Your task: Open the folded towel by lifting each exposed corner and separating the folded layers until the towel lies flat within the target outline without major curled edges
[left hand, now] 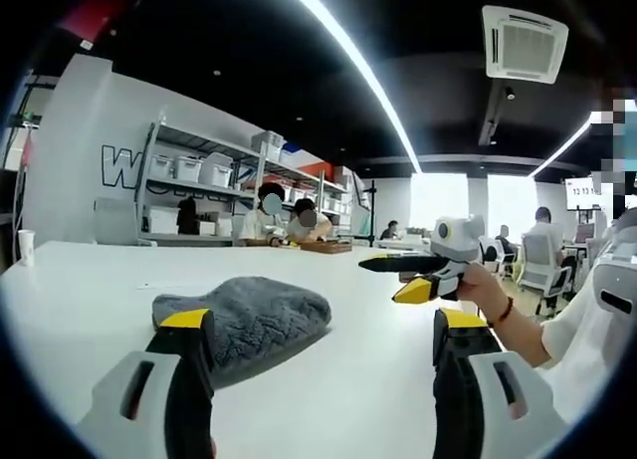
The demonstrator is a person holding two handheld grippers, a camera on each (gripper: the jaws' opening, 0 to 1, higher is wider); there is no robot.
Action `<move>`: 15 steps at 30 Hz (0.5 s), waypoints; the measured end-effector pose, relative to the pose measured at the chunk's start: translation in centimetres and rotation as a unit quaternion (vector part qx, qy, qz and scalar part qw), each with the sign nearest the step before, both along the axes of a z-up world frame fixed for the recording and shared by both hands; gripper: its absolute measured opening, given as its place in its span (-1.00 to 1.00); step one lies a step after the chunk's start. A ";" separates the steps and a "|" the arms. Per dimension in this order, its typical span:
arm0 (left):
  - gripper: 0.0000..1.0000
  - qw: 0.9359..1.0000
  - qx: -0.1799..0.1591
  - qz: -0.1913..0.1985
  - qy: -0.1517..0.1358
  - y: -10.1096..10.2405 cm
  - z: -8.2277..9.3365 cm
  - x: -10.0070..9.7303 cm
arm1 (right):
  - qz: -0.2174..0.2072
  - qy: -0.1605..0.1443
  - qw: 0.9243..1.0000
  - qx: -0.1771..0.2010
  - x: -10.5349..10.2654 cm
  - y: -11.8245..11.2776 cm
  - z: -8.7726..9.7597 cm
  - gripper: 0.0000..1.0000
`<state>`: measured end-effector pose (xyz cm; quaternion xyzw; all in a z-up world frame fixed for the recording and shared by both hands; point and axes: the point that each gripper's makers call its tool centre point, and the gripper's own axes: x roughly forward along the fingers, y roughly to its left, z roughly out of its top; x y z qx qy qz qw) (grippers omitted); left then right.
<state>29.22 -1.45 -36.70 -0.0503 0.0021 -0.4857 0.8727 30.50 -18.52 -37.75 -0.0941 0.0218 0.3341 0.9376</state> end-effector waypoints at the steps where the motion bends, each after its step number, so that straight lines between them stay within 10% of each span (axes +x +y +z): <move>1: 0.78 1.000 0.001 0.001 0.000 0.0 0.0 0.0 | 0.001 -0.001 1.000 -0.001 0.0 0.1 0.1 0.48; 15: 0.75 1.000 -0.001 0.009 0.008 -0.2 0.0 1.1 | 0.004 0.002 1.000 -0.002 0.7 0.3 0.4 0.46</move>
